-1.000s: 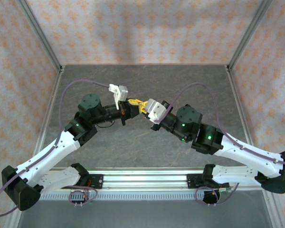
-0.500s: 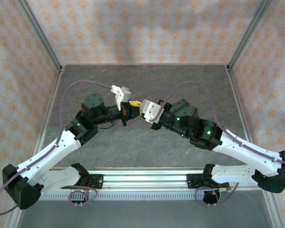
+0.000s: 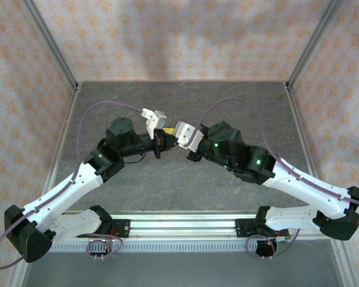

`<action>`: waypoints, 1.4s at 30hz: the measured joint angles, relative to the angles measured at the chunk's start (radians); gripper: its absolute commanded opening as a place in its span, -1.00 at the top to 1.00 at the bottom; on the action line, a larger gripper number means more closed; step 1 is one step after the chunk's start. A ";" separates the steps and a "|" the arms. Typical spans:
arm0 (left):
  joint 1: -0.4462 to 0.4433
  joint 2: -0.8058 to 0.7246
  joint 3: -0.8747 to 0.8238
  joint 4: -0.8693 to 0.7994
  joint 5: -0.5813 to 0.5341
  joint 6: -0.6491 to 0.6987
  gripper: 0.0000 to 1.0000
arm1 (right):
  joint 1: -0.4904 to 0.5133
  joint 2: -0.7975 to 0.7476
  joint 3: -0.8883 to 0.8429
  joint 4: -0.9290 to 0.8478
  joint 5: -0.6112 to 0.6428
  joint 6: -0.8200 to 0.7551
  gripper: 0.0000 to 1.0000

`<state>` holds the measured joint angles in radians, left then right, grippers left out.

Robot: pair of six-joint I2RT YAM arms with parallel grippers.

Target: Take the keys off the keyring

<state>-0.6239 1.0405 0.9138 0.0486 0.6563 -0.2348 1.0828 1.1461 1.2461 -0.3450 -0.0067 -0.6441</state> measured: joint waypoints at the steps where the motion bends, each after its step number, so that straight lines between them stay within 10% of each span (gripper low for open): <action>1: 0.000 -0.002 0.000 0.001 -0.016 0.002 0.51 | -0.003 0.000 -0.003 0.013 0.002 0.018 1.00; 16: -0.017 -0.096 -0.104 0.088 -0.188 0.078 -0.62 | -0.054 0.003 -0.036 0.190 -0.024 0.184 1.00; 26: -0.068 -0.212 -0.177 0.098 -0.176 0.126 -0.66 | -0.109 0.004 -0.055 0.239 -0.046 0.232 1.00; 42: -0.039 -0.310 -0.227 0.028 -0.469 0.124 -0.91 | -0.339 -0.045 -0.208 0.280 -0.301 0.466 1.00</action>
<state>-0.6632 0.7307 0.6872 0.0765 0.1875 -0.1108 0.7441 1.1011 1.0378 -0.0650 -0.3073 -0.1783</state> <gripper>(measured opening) 0.949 0.047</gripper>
